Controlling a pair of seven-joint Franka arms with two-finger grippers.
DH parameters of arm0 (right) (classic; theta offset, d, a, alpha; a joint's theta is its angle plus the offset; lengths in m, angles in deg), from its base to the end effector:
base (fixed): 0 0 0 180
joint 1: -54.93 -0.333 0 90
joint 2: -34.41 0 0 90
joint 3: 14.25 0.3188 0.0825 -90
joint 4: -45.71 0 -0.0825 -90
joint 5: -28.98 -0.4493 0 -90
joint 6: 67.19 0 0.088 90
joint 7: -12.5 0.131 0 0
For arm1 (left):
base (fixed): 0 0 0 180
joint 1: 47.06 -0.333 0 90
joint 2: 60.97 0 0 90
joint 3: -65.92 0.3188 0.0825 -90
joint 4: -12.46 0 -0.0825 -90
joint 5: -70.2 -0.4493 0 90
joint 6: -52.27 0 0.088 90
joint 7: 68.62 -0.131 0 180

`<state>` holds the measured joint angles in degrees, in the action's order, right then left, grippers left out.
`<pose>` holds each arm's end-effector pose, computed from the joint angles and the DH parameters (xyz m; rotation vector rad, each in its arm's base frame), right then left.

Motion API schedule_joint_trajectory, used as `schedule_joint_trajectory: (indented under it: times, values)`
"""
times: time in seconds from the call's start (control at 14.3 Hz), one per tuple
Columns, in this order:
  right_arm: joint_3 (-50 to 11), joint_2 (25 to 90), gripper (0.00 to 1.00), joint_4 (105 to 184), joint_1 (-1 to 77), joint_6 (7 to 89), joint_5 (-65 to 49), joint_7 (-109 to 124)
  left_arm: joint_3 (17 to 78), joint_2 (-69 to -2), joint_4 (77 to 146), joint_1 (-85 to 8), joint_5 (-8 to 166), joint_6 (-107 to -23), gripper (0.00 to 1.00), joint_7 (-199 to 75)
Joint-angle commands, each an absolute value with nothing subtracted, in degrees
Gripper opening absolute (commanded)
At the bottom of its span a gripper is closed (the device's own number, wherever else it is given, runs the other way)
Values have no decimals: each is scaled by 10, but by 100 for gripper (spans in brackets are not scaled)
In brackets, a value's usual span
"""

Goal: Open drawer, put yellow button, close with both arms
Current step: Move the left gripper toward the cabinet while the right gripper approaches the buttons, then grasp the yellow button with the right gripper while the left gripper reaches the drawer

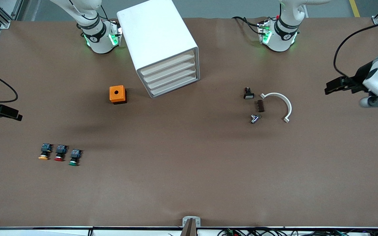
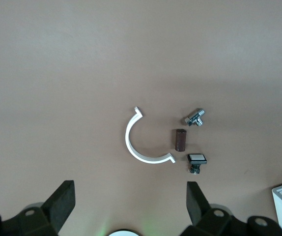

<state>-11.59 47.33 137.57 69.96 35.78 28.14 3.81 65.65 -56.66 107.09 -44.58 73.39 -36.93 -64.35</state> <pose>0.6748 -0.1485 0.4569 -3.1095 0.1069 0.0410 0.6264 -0.0374 0.5126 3.0843 0.0470 -0.2676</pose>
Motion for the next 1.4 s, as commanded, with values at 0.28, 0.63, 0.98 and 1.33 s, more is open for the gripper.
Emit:
schedule_joint_trajectory:
  times: [0.28,0.63,0.98,1.33]
  values:
    - [-107,572,100,1405,750,500,285,-40,581,-479,1056,-438,757,-371,100,-578]
    - [-107,636,100,1435,755,607,285,-71,532,-436,1044,-402,753,-375,100,-450]
    - [-107,688,100,1448,770,700,285,-122,529,-394,1032,-329,774,-374,100,-246]
    - [-107,707,100,1499,772,796,283,-117,520,-329,1003,-318,934,-373,100,-26]
